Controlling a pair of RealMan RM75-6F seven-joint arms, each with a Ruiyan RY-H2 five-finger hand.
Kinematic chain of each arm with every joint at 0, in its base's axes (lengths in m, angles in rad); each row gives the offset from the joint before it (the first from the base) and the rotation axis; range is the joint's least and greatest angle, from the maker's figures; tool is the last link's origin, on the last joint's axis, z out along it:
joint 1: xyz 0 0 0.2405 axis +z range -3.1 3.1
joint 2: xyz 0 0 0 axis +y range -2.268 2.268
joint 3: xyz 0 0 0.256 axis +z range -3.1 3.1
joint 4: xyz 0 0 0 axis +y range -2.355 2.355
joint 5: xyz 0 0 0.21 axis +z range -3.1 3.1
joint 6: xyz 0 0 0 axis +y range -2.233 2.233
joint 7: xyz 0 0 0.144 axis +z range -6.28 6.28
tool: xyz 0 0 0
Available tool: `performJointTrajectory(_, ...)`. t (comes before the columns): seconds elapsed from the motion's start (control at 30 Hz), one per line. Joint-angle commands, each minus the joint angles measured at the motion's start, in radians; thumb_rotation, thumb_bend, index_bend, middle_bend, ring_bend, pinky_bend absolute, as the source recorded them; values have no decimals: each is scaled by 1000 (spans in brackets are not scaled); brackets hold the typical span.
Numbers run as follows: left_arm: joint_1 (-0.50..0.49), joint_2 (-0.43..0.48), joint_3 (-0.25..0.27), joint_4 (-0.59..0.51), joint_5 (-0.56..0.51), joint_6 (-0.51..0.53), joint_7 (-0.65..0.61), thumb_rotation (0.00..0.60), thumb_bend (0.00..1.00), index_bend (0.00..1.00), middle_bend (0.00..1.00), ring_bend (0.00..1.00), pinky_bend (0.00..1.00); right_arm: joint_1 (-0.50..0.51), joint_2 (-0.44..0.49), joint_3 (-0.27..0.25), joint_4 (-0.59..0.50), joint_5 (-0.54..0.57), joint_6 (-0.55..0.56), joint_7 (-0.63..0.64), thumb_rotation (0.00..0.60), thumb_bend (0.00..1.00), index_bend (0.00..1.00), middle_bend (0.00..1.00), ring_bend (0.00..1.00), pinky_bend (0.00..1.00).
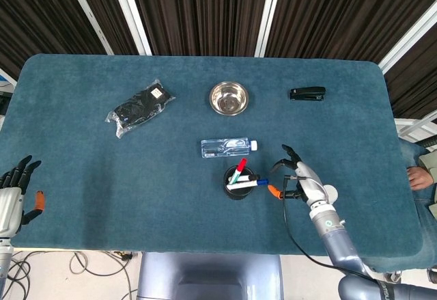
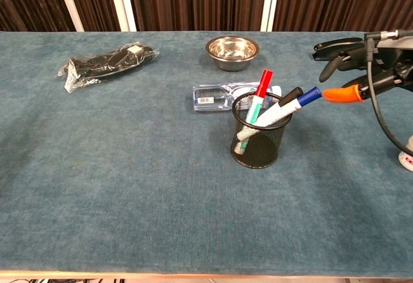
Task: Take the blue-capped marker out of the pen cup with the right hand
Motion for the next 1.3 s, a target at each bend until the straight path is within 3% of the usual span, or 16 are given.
performJointTrajectory(0.03,0,0,0,-1,-1,-1,1,600,560,125,36,108,142,2,-9,-3,-1,-7,3,-14,600,355,474,0,38,159)
performJointTrajectory(1.3,-4,10,2,-13,-19,-20,15,600,560,128,32,108,142,6,-43,7,23,-1,-12,-40,600,411,553,0,38,159)
